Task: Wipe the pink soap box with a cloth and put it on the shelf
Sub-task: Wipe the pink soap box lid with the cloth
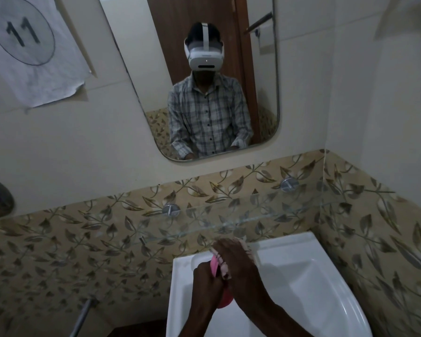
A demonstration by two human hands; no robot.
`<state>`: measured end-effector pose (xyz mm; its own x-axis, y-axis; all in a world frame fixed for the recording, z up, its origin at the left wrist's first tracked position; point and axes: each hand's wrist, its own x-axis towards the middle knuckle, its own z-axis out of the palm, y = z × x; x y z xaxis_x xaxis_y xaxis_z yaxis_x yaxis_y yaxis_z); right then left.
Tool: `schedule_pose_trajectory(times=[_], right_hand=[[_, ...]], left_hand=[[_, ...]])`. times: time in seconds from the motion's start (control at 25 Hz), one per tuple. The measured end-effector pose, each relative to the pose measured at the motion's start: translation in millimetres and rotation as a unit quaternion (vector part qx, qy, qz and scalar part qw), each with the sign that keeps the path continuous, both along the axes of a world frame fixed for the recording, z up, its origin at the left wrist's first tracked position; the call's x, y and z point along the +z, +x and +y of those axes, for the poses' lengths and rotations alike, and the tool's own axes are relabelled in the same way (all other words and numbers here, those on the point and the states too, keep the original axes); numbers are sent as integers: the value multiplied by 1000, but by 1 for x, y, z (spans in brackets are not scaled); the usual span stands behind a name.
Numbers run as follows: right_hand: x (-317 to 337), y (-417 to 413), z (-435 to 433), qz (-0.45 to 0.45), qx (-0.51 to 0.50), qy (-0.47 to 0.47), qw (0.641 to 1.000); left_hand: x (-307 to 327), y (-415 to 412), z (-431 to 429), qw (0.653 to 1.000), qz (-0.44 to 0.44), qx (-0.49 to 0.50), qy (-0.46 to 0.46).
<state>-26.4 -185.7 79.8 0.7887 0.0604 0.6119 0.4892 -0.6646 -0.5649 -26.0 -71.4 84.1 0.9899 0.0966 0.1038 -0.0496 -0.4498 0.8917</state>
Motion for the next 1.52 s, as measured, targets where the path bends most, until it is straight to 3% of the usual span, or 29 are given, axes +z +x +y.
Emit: schedule_pose_trajectory(times=[0.08, 0.2, 0.4, 0.48, 0.6, 0.68, 0.84, 0.92, 0.96, 1.0, 1.12, 1.2, 1.28, 1.4, 1.44, 1.52], right_hand=[[4, 0, 6, 12, 7, 34, 999], [1, -3, 4, 182, -33, 190, 964], [0, -8, 7, 298, 1, 192, 935], [-1, -6, 7, 303, -27, 185, 934], [-9, -7, 13, 282, -88, 185, 937], [-12, -17, 17, 248, -87, 201, 944], [-26, -36, 24, 157, -81, 90, 980], [-19, -45, 32, 122, -107, 82, 983], [-16, -45, 33, 67, -90, 63, 992], [-19, -43, 33, 82, -32, 61, 994], [-19, -31, 10, 207, 47, 187, 959], [-20, -15, -14, 262, -52, 296, 917], [-12, 0, -30, 239, -115, 242, 933], [4, 7, -16, 127, 5, 95, 987], [5, 5, -6, 114, 48, 49, 991], [-8, -3, 5, 82, 115, -23, 990]], left_hand=[[-3, 1, 0, 1000, -11, 18, -16], [-8, 3, 2, 989, -25, 98, -111], [-13, 14, 7, 940, 50, 169, -291], [-15, 16, 9, 934, 66, 189, -295], [-19, 11, -5, 948, 95, 251, -173], [-21, 6, -14, 954, 108, 240, -143], [-7, 17, -16, 915, 201, 227, -266], [-9, 19, -15, 923, 190, 237, -238], [-12, 20, -14, 924, 175, 228, -252], [-14, 21, -11, 917, 171, 193, -303], [-15, 21, 12, 833, 249, 63, -491], [-19, 22, 33, 809, 275, 48, -517], [-19, 19, 40, 790, 283, 19, -544], [-8, 10, 25, 785, 285, 1, -549], [-4, 10, 19, 785, 286, 14, -550], [0, 16, 13, 752, 304, 43, -583]])
